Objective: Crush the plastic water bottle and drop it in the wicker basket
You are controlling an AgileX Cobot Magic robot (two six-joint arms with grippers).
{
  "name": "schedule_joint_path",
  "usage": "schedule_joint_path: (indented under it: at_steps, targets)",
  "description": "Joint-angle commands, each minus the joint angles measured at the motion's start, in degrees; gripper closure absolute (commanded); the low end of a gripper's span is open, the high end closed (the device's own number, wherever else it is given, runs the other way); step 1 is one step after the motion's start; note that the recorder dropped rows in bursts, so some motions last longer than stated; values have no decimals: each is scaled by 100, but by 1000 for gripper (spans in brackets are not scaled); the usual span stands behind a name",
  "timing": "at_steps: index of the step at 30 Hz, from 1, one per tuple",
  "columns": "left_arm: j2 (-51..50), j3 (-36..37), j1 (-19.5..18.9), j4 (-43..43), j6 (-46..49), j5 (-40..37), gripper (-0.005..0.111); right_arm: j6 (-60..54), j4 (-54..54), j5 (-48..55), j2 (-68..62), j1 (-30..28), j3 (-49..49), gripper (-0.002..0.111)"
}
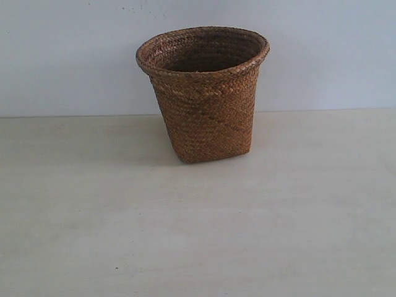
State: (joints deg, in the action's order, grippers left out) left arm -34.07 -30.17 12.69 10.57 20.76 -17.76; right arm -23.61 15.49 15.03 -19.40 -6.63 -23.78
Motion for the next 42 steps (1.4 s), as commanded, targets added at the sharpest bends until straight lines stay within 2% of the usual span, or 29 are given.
schedule_joint_path:
  at_steps: [1,8,17,23,42]
  targets:
    - [725,426,-12,384,-63,331,102,-465,14,-25,585,359,133,108]
    - [1752,994,-12,551,-264,449,102,-236,418,392,1138,783,141,108]
    - [2770,1491,-12,560,-493,492,102,-236,730,152,1562,783,339,108]
    - [2874,1774,-12,697,-493,922,102,-236,836,-769,1561,783,1043,108]
    - [2874,1774,-12,697,-493,922,102,-236,823,-502,1561,783,1108,108]
